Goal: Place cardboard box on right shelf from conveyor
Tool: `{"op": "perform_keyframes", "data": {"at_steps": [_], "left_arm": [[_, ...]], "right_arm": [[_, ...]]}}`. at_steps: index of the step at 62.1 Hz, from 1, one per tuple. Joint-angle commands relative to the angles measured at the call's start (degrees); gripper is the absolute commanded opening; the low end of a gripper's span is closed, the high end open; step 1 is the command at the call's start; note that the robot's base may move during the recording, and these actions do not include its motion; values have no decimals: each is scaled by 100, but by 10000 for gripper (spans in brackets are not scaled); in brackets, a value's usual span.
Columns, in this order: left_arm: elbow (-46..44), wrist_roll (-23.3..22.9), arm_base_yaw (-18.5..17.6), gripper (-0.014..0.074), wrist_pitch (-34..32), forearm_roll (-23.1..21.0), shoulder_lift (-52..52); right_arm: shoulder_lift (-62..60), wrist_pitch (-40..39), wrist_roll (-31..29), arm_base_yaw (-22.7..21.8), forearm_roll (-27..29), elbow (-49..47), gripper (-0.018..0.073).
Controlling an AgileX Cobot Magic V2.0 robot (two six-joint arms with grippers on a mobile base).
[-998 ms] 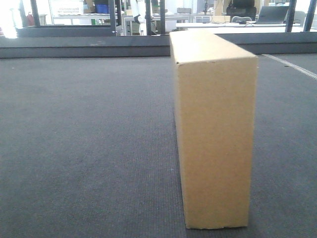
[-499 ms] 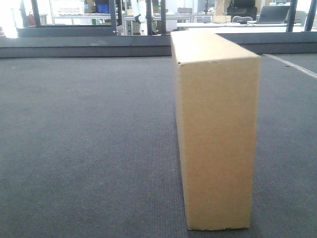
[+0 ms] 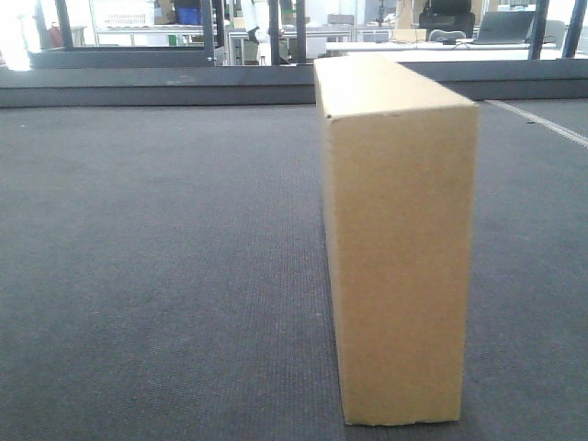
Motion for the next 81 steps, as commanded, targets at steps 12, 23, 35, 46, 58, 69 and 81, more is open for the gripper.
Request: {"op": "perform_keyframes", "data": {"at_steps": [12,23,35,46,58,69,81], "left_arm": [[-16,-16,-24,-119,-462,-26,-28],[-16,-16,-24,-119,-462,-26,-28],[-16,-16,-24,-119,-462,-26,-28],[-16,-16,-24,-119,-462,-26,-28],[-16,-16,-24,-119,-462,-26,-28],[-16,-16,-24,-119,-462,-26,-28],[-16,-16,-24,-119,-462,-26,-28]], "right_arm": [[1667,539,269,792,-59,-1495,41],[2515,1014,1459,1561,-835,-2425,430],[3270,1553,2240,2459,-1332,-3275,596],[3935,1718,2674,3120,-1357,-4028,596],[4591,2013,3245,3658,-1732,-4679,596],[5010,2083,3540,4131,-2005,-5014,596],[5293,2108,3704,4455,-2295,-5041,596]]}}
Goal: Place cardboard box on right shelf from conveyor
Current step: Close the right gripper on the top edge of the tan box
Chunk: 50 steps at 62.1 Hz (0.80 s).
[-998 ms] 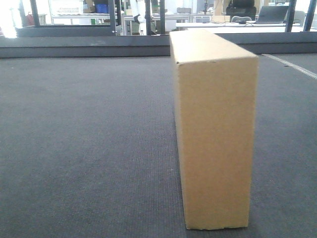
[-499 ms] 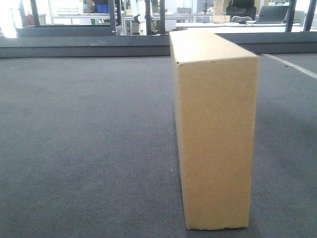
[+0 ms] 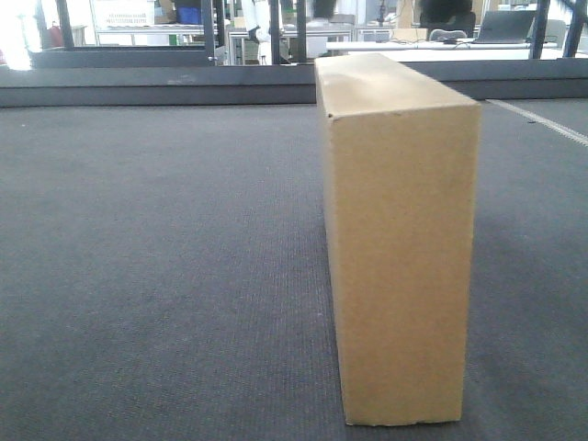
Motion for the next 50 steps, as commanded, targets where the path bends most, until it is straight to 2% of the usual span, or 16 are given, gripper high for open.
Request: {"op": "perform_keyframes", "data": {"at_steps": [1,17,33,50], "left_arm": [[-16,-16,-24,-119,-462,-26,-28],[-16,-16,-24,-119,-462,-26,-28],[-16,-16,-24,-119,-462,-26,-28],[-16,-16,-24,-119,-462,-26,-28]], "right_arm": [[-97,-172,115,110,-369,-217,596],[44,56,534,238,-651,-217,596],[137,112,534,347,-634,-217,596],[157,97,891,396,-639,-217,596]]}}
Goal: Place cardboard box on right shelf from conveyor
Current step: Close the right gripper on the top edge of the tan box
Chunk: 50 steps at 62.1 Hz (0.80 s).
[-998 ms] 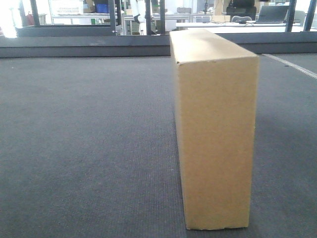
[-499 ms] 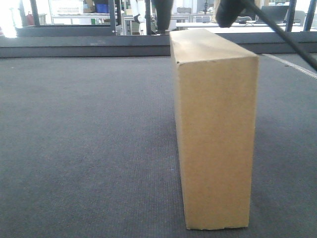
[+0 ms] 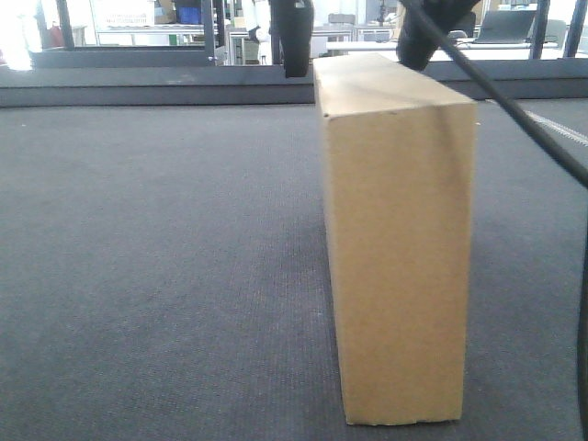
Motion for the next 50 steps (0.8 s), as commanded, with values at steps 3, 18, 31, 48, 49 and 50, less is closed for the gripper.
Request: {"op": "perform_keyframes", "data": {"at_steps": [3,18,31,48,49,50], "left_arm": [[-16,-16,-24,-119,-462,-26,-28],[-16,-16,-24,-119,-462,-26,-28],[-16,-16,-24,-119,-462,-26,-28],[-16,-16,-24,-119,-462,-26,-28],[-16,-16,-24,-119,-462,-26,-28],[-16,-16,-24,-119,-462,-26,-28]], "right_arm": [[-204,-156,73,-6,-223,-217,596],[-74,175,93,-1,-223,-217,596],[-56,378,93,-1,5,-217,596],[-61,622,93,-1,175,-217,595],[-61,632,93,-1,195,-217,594],[-67,631,93,-1,222,-217,594]]}}
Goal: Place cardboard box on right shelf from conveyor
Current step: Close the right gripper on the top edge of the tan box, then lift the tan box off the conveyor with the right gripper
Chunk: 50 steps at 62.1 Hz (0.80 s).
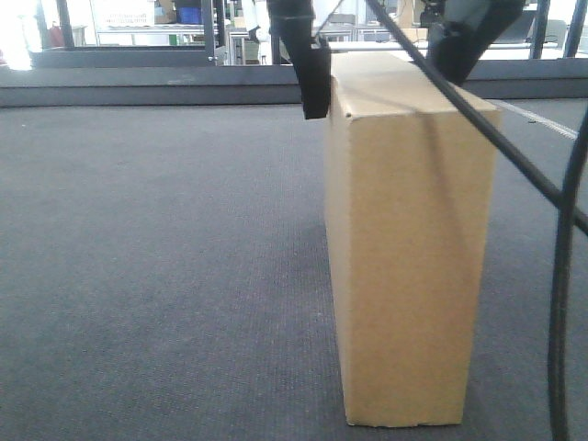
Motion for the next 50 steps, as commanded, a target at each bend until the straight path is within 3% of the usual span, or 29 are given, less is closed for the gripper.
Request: {"op": "perform_keyframes", "data": {"at_steps": [1,12,28,41,50], "left_arm": [[-16,-16,-24,-119,-462,-26,-28],[-16,-16,-24,-119,-462,-26,-28],[-16,-16,-24,-119,-462,-26,-28],[-16,-16,-24,-119,-462,-26,-28],[-16,-16,-24,-119,-462,-26,-28]], "right_arm": [[-244,-2,17,-11,-47,-214,594],[-244,3,17,-11,142,-214,545],[-375,-79,17,-11,141,-214,277],[-809,-166,-65,-96,67,-214,248],[-1190,-234,-973,-422,67,-91,248]]}}
